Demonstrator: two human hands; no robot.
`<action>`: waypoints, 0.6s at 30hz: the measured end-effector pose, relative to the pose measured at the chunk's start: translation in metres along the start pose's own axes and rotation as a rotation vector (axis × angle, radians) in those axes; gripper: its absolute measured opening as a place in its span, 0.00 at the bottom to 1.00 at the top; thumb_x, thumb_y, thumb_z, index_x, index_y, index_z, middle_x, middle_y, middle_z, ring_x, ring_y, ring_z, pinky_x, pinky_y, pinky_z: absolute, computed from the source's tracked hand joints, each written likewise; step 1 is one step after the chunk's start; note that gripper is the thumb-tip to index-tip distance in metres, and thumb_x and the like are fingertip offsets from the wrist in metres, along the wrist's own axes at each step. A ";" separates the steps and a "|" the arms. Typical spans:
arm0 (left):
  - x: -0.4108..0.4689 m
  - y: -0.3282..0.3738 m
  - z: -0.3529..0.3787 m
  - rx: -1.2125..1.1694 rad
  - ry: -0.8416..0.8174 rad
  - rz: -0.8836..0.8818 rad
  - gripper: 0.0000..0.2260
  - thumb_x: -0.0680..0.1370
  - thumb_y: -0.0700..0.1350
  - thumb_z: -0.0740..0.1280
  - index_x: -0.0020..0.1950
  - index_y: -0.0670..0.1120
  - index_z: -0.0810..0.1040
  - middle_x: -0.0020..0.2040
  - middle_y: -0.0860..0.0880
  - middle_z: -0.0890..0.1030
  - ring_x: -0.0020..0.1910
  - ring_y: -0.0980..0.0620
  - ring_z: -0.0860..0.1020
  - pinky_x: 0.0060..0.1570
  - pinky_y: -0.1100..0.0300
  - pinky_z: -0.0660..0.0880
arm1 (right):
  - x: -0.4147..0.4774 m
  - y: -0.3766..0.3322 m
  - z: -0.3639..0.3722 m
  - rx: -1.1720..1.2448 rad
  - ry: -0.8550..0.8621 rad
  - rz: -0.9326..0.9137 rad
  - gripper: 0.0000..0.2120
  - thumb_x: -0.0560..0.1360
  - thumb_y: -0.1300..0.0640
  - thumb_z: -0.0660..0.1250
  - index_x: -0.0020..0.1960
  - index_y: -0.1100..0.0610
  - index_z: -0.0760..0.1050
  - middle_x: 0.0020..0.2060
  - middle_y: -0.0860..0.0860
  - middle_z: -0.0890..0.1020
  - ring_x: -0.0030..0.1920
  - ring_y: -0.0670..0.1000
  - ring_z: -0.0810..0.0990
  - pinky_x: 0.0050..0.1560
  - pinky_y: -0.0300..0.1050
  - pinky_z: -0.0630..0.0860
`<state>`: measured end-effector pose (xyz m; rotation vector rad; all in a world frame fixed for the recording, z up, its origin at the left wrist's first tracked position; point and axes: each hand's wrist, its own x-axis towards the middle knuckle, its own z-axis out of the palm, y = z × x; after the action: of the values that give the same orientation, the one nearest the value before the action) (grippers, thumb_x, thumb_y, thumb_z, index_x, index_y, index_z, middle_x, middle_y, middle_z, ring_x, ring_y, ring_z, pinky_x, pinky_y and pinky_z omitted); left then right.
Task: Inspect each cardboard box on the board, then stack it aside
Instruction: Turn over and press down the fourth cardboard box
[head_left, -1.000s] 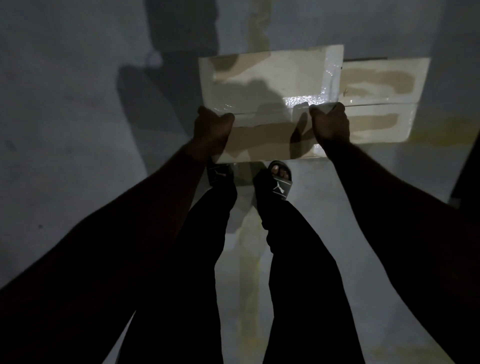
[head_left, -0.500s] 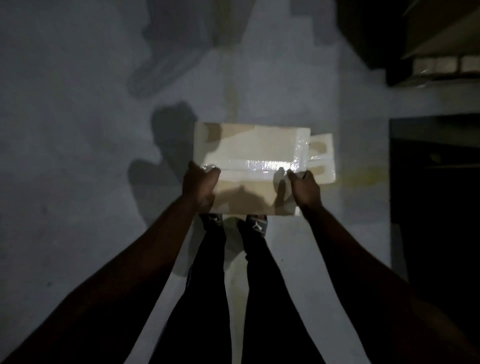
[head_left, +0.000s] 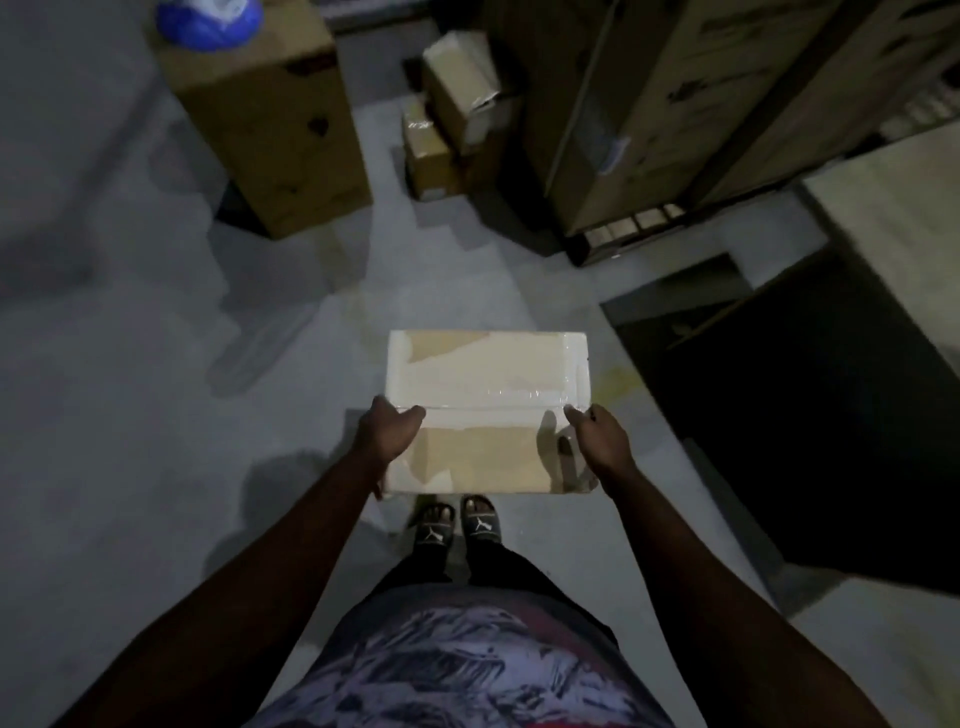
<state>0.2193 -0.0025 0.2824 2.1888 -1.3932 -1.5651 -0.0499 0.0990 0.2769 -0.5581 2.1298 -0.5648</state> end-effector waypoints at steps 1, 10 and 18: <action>-0.005 0.008 0.005 0.019 -0.024 0.037 0.29 0.69 0.59 0.67 0.63 0.42 0.76 0.60 0.43 0.81 0.57 0.42 0.79 0.48 0.60 0.70 | -0.007 0.007 -0.008 0.034 0.032 0.015 0.19 0.79 0.43 0.64 0.55 0.59 0.76 0.53 0.57 0.81 0.53 0.58 0.79 0.52 0.49 0.74; -0.030 0.080 0.082 0.208 -0.188 0.270 0.24 0.73 0.54 0.68 0.66 0.45 0.72 0.59 0.43 0.80 0.54 0.42 0.79 0.52 0.52 0.78 | -0.048 0.078 -0.079 0.302 0.307 0.094 0.20 0.74 0.39 0.64 0.53 0.55 0.77 0.51 0.54 0.82 0.51 0.57 0.80 0.55 0.54 0.78; -0.060 0.162 0.182 0.356 -0.275 0.461 0.18 0.75 0.51 0.67 0.62 0.45 0.75 0.56 0.45 0.81 0.50 0.45 0.78 0.44 0.57 0.71 | -0.045 0.138 -0.162 0.470 0.441 0.120 0.16 0.77 0.50 0.67 0.63 0.54 0.78 0.54 0.51 0.82 0.53 0.54 0.81 0.48 0.47 0.75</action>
<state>-0.0261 0.0191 0.3295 1.6537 -2.2148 -1.5700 -0.1836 0.2665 0.3139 -0.0402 2.2987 -1.1621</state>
